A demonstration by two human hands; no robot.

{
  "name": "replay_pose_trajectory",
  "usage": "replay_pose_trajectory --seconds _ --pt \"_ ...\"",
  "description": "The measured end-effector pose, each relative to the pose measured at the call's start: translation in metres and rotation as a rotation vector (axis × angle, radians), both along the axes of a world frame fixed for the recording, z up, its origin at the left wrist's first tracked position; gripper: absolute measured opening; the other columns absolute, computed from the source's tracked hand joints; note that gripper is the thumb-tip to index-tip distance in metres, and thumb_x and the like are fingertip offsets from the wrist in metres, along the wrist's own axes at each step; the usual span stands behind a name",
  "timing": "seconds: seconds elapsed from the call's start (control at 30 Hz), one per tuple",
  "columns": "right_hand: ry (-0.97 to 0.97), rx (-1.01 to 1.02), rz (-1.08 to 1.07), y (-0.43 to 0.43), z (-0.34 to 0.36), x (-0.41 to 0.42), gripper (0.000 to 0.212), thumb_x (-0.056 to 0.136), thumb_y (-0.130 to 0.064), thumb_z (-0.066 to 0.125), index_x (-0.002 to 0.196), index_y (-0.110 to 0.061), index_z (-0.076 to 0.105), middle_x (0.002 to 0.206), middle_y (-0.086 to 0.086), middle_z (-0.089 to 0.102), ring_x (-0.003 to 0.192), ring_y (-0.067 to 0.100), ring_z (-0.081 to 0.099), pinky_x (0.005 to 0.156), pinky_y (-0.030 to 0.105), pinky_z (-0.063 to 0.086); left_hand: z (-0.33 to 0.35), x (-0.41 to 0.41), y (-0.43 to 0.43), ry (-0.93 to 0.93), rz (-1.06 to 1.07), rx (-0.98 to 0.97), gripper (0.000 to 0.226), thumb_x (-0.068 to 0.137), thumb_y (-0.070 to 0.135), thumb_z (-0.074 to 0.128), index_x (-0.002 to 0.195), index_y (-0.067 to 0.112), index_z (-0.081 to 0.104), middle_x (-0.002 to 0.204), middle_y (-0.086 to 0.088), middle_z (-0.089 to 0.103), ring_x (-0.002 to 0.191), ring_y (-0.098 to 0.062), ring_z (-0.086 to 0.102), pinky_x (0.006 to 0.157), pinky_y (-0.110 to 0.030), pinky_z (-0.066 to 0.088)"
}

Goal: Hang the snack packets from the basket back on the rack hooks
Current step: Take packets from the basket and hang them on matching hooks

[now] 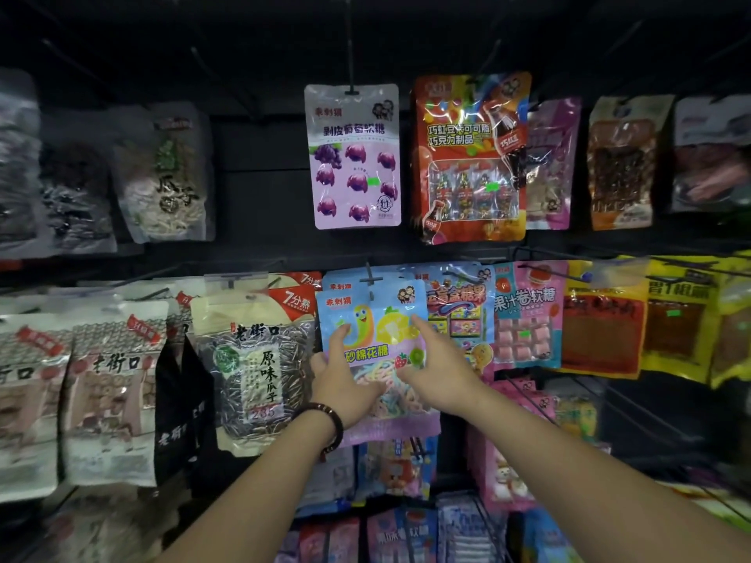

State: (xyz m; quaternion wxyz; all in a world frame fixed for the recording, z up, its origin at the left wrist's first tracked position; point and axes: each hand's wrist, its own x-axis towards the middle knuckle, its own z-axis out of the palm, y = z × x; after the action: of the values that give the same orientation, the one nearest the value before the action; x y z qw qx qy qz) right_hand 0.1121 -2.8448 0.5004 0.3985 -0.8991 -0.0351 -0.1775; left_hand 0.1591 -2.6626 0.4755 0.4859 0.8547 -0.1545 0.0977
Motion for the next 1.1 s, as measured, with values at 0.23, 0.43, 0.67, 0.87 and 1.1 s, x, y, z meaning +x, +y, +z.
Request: replay_pose_trajectory --seconds 0.23,0.43,0.67,0.87,1.1 --pt "0.019 -0.145 -0.018 -0.007 -0.022 -0.023 0.089 0.098 -0.025 0.073 0.168 -0.027 0.019 0.173 0.002 0.027 0.160 0.027 0.024 0.128 0.043 0.026 -0.027 -0.019 0.009 0.000 0.017 0.011 0.097 0.080 0.039 0.077 0.159 0.046 0.022 0.161 -0.005 0.037 0.141 -0.027 0.050 0.111 -0.045 0.049" --pt "0.146 -0.252 -0.082 0.001 -0.151 -0.085 0.058 0.099 -0.031 0.067 0.152 -0.022 0.046 0.145 -0.001 0.044 0.133 0.021 0.052 0.109 0.035 0.047 -0.137 -0.099 0.027 -0.033 -0.210 0.254 0.035 0.094 0.032 0.073 0.123 0.040 0.055 0.127 0.016 0.056 0.118 -0.002 0.052 0.105 -0.022 0.045" --pt "0.612 -0.092 -0.128 0.010 -0.376 -0.160 0.031 0.088 -0.030 0.075 0.118 -0.027 0.071 0.121 0.002 0.075 0.115 0.021 0.069 0.099 0.030 0.051 -0.327 -0.164 0.069 0.305 -0.305 0.496 0.027 0.084 0.038 0.068 0.108 0.026 0.073 0.111 0.002 0.072 0.103 -0.014 0.067 0.096 -0.034 0.053" --pt "1.059 0.086 -0.227 0.017 -0.503 -0.214 0.023 0.086 -0.033 0.076 0.065 -0.024 0.074 0.060 -0.007 0.068 0.073 0.019 0.069 0.058 0.023 0.047 -0.431 -0.207 0.081 0.543 -0.294 0.515 0.023 0.093 0.024 0.073 0.116 0.024 0.071 0.116 0.003 0.071 0.103 -0.017 0.068 0.094 -0.023 0.048" --pt "1.151 0.126 -0.269 0.041 -0.575 -0.225 0.048 0.096 -0.055 0.063 0.128 -0.022 0.074 0.125 0.008 0.076 0.119 0.030 0.070 0.100 0.037 0.056 -0.514 -0.208 0.074 0.825 -0.221 0.666 0.041 0.091 0.038 0.062 0.127 0.020 0.068 0.138 -0.004 0.065 0.127 -0.025 0.062 0.110 -0.029 0.045"
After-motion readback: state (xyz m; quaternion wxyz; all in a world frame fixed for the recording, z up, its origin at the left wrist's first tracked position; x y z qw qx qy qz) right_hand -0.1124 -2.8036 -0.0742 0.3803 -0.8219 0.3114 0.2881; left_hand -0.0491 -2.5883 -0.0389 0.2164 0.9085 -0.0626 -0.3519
